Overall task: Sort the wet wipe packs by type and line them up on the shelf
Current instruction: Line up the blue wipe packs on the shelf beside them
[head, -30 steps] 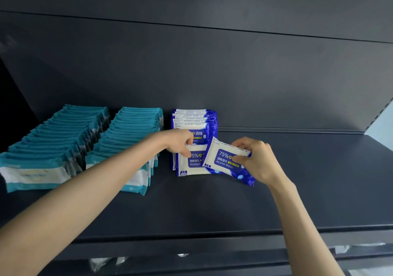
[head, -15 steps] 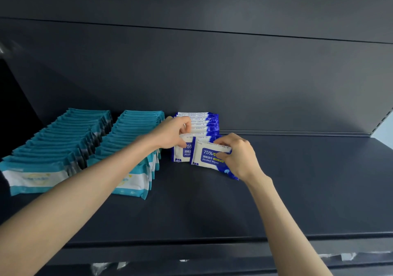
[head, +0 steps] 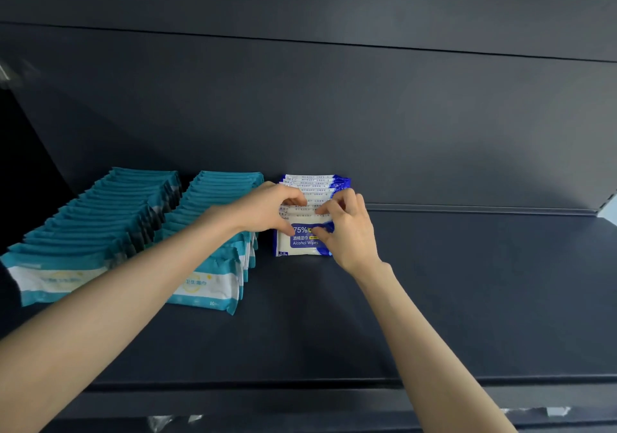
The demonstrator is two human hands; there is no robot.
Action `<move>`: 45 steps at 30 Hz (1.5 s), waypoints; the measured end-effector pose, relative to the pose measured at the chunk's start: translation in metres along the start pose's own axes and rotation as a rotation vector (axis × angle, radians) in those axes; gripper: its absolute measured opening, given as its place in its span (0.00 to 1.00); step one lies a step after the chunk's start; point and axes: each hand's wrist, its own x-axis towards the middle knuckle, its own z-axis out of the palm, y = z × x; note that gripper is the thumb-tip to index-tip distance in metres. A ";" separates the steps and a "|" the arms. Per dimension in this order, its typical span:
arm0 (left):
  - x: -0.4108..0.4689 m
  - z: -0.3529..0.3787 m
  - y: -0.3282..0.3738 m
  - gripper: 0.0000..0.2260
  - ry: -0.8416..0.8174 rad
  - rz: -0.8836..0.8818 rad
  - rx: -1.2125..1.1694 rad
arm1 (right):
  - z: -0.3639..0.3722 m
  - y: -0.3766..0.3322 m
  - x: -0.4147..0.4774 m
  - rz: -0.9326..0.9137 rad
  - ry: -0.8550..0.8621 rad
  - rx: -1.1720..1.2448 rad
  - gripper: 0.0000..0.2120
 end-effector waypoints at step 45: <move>0.010 0.009 0.007 0.28 -0.080 0.024 0.672 | 0.012 0.023 0.003 0.180 -0.234 -0.005 0.41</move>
